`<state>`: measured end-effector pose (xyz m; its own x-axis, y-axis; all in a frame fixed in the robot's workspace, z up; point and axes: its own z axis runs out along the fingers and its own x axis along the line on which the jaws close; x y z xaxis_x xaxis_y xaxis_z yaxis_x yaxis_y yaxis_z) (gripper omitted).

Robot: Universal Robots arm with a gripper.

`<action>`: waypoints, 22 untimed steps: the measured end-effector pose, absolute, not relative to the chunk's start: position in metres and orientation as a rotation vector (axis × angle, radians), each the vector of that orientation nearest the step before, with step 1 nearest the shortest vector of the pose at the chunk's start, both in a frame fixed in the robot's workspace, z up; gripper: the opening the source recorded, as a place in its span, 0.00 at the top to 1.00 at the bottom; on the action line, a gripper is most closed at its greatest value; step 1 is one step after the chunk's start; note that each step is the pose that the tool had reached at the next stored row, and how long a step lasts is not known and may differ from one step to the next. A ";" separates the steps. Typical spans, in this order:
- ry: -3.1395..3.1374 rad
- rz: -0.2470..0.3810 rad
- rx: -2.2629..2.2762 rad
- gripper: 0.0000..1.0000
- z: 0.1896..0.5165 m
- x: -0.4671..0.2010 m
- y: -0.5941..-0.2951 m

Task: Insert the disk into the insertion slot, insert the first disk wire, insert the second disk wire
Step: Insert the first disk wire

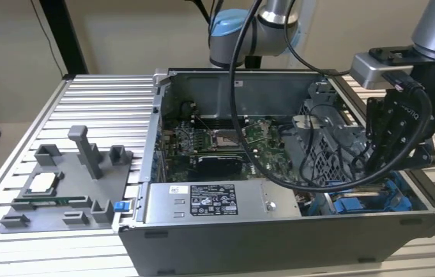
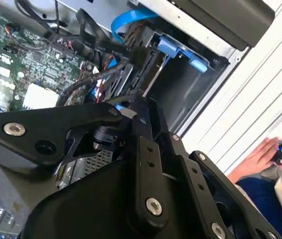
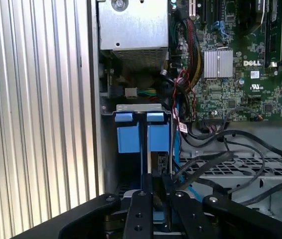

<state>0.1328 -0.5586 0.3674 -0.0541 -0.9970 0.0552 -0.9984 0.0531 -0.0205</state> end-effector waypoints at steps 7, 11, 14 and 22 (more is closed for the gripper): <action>-2.270 0.077 2.168 1.00 0.363 0.134 -0.560; -2.260 0.079 2.180 1.00 0.359 0.137 -0.560; -2.251 0.081 2.192 1.00 0.357 0.140 -0.560; -2.207 0.088 2.248 1.00 0.353 0.142 -0.560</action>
